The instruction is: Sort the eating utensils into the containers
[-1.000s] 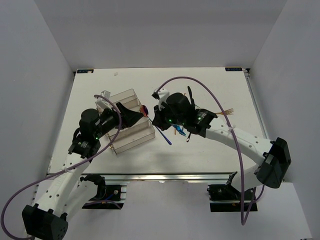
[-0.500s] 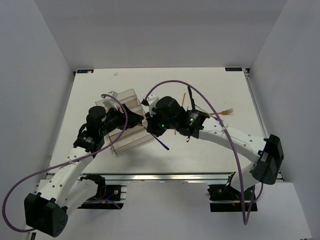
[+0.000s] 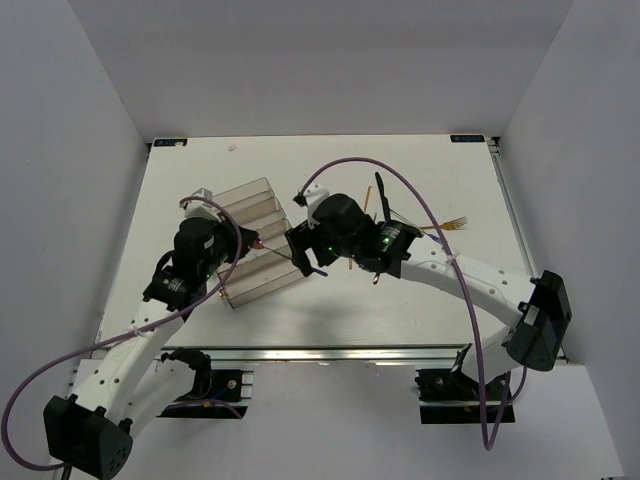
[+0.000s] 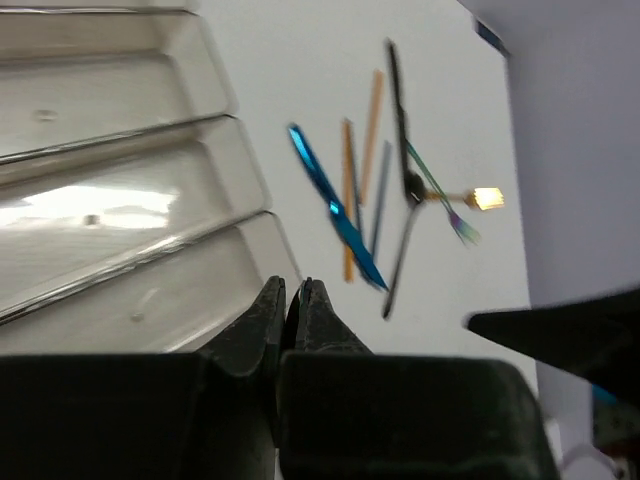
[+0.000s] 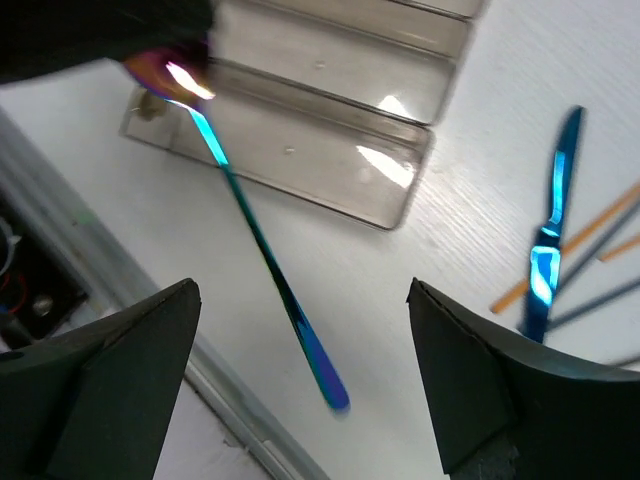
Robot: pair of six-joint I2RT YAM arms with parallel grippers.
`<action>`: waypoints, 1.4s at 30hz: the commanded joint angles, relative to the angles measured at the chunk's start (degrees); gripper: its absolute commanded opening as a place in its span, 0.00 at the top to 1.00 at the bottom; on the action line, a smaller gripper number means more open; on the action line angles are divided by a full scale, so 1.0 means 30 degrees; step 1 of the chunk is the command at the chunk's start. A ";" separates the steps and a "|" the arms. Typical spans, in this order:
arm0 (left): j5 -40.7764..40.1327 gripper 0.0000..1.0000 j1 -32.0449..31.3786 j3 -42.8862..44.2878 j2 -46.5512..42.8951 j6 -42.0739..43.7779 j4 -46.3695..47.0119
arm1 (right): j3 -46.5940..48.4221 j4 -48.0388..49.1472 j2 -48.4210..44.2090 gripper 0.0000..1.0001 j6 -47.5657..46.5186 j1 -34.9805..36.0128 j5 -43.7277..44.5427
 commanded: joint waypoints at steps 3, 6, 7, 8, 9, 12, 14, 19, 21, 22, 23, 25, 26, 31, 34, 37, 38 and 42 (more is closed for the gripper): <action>-1.0833 1.00 -0.0004 0.0493 -0.1577 -0.4217 -0.4089 | -0.1102 -0.0164 -0.2533 0.11 0.1415 -0.1593 0.3954; -1.4265 1.00 -0.0004 -0.0091 -0.2455 -0.6358 -0.5264 | -0.2156 0.0127 -0.3618 0.11 0.1592 -0.2268 0.3839; -1.5316 1.00 -0.0004 -0.0297 -0.2806 -0.7151 -0.5352 | -0.2536 0.0273 -0.4000 0.11 0.1593 -0.2445 0.3664; -1.5703 1.00 -0.0004 -0.0415 -0.2954 -0.7159 -0.5469 | -0.2685 0.0333 -0.4120 0.11 0.1593 -0.2505 0.3634; -1.6055 1.00 -0.0004 -0.0620 -0.3014 -0.7768 -0.5499 | -0.2802 0.0362 -0.4237 0.11 0.1593 -0.2535 0.3633; -1.6791 1.00 -0.0004 -0.0709 -0.2722 -0.8885 -0.6055 | -0.3125 0.0333 -0.4531 0.11 0.1534 -0.2652 0.3633; -1.6850 1.00 -0.0004 -0.0797 -0.2372 -0.9179 -0.6202 | -0.3329 0.0333 -0.4677 0.11 0.1505 -0.2739 0.3721; -1.6035 1.00 -0.0120 -0.1352 -0.2573 -1.0177 -0.6031 | -0.3740 0.0421 -0.4941 0.10 0.1417 -0.2945 0.3721; -1.5621 1.00 -0.0354 -0.1851 -0.3070 -1.0641 -0.5851 | -0.3974 0.0450 -0.5087 0.11 0.1358 -0.3091 0.3663; -1.5532 1.00 -0.0616 -0.1968 -0.3189 -1.0935 -0.6112 | -0.4033 0.0479 -0.5117 0.11 0.1329 -0.3120 0.3663; -1.5502 1.00 -0.0706 -0.2085 -0.3219 -1.1286 -0.6347 | -0.4092 0.0480 -0.5146 0.11 0.1271 -0.3150 0.3605; -1.5269 1.00 -0.0969 -0.2553 -0.3161 -1.1874 -0.6380 | -0.4267 0.0538 -0.5293 0.11 0.1212 -0.3296 0.3517; -1.4862 1.00 -0.1058 -0.2816 -0.3074 -1.2050 -0.6291 | -0.4326 0.0567 -0.5380 0.11 0.1125 -0.3384 0.3458; -1.4125 1.00 -0.1759 -0.3551 -0.1962 -1.2988 -0.5823 | -0.4560 0.0656 -0.5586 0.11 0.1036 -0.3589 0.3224; -1.4126 1.00 -0.2083 -0.3813 -0.1988 -1.3282 -0.5386 | -0.4707 0.0685 -0.5732 0.11 0.0890 -0.3677 0.3165; -1.3833 1.00 -0.2376 -0.4310 -0.2223 -1.3457 -0.4799 | -0.4853 0.0685 -0.5762 0.11 0.0773 -0.3853 0.3019; -1.3803 1.00 -0.2406 -0.4458 -0.2165 -1.3603 -0.4709 | -0.4912 0.0743 -0.5791 0.11 0.0772 -0.3940 0.2989; -1.3395 1.00 -0.2494 -0.5132 -0.1697 -1.4014 -0.4154 | -0.5030 0.0860 -0.5762 0.11 0.0714 -0.4233 0.2609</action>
